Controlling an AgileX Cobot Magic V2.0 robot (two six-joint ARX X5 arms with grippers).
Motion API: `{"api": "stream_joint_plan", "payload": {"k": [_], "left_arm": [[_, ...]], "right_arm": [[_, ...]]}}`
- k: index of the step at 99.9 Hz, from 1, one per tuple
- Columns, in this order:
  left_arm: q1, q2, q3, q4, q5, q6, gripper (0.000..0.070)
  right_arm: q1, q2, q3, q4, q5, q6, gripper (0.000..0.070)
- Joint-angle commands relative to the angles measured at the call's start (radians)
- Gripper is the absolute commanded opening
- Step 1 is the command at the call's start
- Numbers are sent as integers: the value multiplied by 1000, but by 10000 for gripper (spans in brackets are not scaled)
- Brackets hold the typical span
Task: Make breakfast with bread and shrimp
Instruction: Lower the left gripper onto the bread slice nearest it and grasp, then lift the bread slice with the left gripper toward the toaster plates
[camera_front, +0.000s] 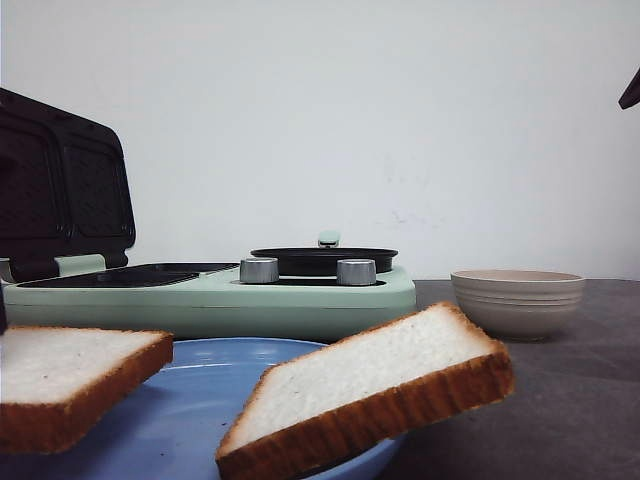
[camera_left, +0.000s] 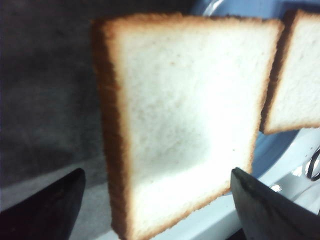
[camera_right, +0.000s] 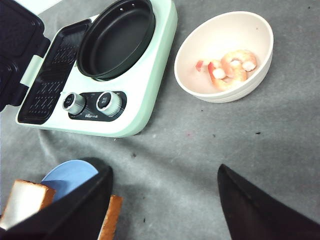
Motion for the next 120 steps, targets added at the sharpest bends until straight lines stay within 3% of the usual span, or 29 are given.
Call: {"api": "stream_joint_plan", "payload": {"k": [1,32,48,60,102,120], "left_arm": [[-21,26,12,5,4,10,515],[-87,50,12,70,4,-18,489],[-93,50,12,78,4,-18,250],[-93,50,12,78,4,-14,1],[-93,-10,17,82,3,-21,4],[-93,-109,18,141,-20,-55,5]], "right_arm": [[0,6,16,6,-6,-11,412],[0,6,16,6,-7,-11,412],[0,6,16,6,-7,-11,412],[0,6,16,6,-7,-11,412],[0,6,16,2,-7,-11,412],[0,6,16,2,-7,-11,412]]}}
